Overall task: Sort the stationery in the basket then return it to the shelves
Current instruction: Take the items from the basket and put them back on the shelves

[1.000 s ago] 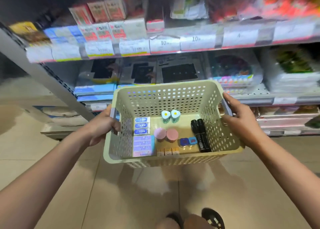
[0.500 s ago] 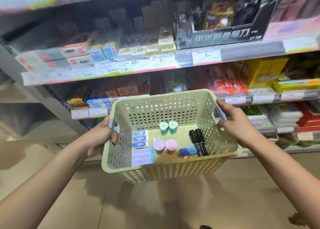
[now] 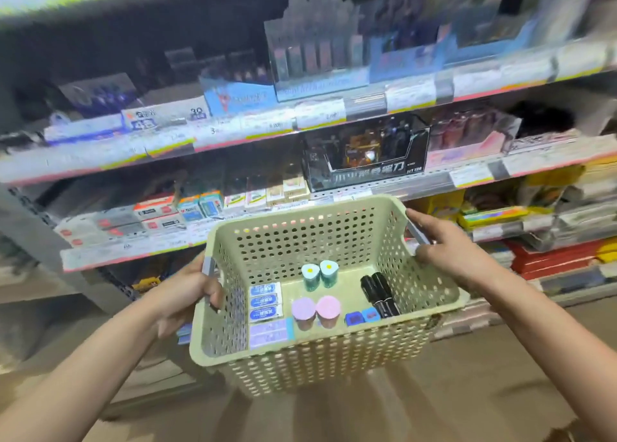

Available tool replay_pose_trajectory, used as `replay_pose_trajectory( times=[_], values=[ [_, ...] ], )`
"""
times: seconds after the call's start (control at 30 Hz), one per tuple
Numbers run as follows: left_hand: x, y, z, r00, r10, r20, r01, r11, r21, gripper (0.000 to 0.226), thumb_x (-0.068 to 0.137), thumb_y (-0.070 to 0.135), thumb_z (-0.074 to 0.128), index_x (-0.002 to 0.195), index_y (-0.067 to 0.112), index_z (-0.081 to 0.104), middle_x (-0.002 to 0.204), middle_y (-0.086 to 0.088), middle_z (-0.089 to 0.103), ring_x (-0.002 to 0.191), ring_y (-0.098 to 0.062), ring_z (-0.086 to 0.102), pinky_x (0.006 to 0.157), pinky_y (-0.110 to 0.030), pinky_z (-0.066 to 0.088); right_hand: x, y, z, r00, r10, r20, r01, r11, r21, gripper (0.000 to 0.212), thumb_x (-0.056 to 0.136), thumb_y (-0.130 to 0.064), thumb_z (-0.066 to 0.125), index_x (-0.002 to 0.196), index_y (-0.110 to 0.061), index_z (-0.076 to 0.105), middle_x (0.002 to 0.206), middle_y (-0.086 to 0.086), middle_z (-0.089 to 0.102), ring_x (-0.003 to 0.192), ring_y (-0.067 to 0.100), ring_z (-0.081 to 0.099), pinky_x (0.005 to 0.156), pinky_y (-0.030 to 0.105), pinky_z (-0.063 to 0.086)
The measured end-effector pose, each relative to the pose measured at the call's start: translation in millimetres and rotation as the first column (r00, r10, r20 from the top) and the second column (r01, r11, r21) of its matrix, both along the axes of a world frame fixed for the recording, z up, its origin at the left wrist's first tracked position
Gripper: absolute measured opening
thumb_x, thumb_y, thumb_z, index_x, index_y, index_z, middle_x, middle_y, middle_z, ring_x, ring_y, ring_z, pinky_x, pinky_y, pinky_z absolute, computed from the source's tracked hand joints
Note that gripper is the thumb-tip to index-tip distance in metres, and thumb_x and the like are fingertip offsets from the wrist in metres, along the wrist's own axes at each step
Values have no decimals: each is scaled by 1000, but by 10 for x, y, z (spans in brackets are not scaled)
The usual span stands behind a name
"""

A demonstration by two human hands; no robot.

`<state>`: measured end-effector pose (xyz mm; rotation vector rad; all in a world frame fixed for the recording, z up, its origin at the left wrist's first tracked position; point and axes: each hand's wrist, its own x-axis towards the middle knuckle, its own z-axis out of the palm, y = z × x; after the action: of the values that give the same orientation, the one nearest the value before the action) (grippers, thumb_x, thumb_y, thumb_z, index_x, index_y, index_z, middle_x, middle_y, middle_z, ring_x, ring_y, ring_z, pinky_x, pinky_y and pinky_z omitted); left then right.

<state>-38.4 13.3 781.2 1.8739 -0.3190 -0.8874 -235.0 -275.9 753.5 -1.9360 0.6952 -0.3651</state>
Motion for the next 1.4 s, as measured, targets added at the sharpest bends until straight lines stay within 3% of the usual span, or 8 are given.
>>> replay_pose_trajectory(
  times=[0.07,0.2,0.33,0.57,0.9,1.03,1.27,1.4],
  values=[
    [-25,-85,81,999,-41,-15,41,999,-5,67,41,-5,45,102,22,54,68,-11,47,57,-22,47,58,-31,39,-76,-55,55,1000,-10,-4,10,1000,-15,72,81,18,43,144,-16,35,136,3,50,104,18,56,64,18,48],
    [-98,-318,189,996,-91,-22,91,996,-10,61,41,-6,45,98,15,53,76,-15,54,70,-30,54,66,-38,46,-237,-188,148,999,-41,10,42,998,-53,69,82,18,42,142,-16,38,129,1,54,92,15,57,51,7,44],
    [-255,-637,257,994,-111,13,111,994,-3,55,41,-5,43,91,16,50,63,-9,53,58,-24,53,58,-31,45,-472,-388,219,996,-85,19,86,994,-59,69,81,18,40,141,-18,40,117,3,56,77,15,56,46,9,43],
    [-651,-1334,221,996,-88,10,89,996,-7,64,40,-5,43,100,16,50,80,-16,52,69,-31,53,67,-37,45,-953,-1028,303,994,-106,-12,105,989,-106,74,82,15,43,146,-21,33,140,3,47,94,21,58,74,40,53],
    [-1425,-2451,168,991,-137,-4,137,989,-48,63,66,-21,39,112,22,45,84,-15,53,77,-29,54,63,-37,46,-1712,-2091,418,991,-97,-95,79,982,-171,72,85,10,45,146,-24,29,141,5,45,101,18,52,66,22,46],
    [-1548,-2785,120,991,-137,12,137,989,-49,64,71,-24,31,113,22,45,90,-16,55,86,-31,54,69,-39,47,-1903,-2393,453,988,-94,-124,71,982,-175,71,87,7,47,147,-24,27,145,4,41,122,22,46,86,32,44],
    [-1597,-3140,231,992,-127,-8,127,991,-48,69,43,-9,40,103,22,48,93,-19,57,90,-33,55,70,-39,48,-1961,-2660,528,991,-101,-90,84,981,-174,64,87,11,43,144,-18,35,126,10,51,102,18,47,81,33,42],
    [-1494,-3268,266,991,-131,11,131,989,-62,59,61,-21,38,97,24,50,89,-18,57,82,-33,57,69,-39,49,-1870,-2758,545,994,-92,-58,80,980,-184,57,88,10,46,140,-13,39,122,10,53,102,17,47,88,38,45]
  ],
)
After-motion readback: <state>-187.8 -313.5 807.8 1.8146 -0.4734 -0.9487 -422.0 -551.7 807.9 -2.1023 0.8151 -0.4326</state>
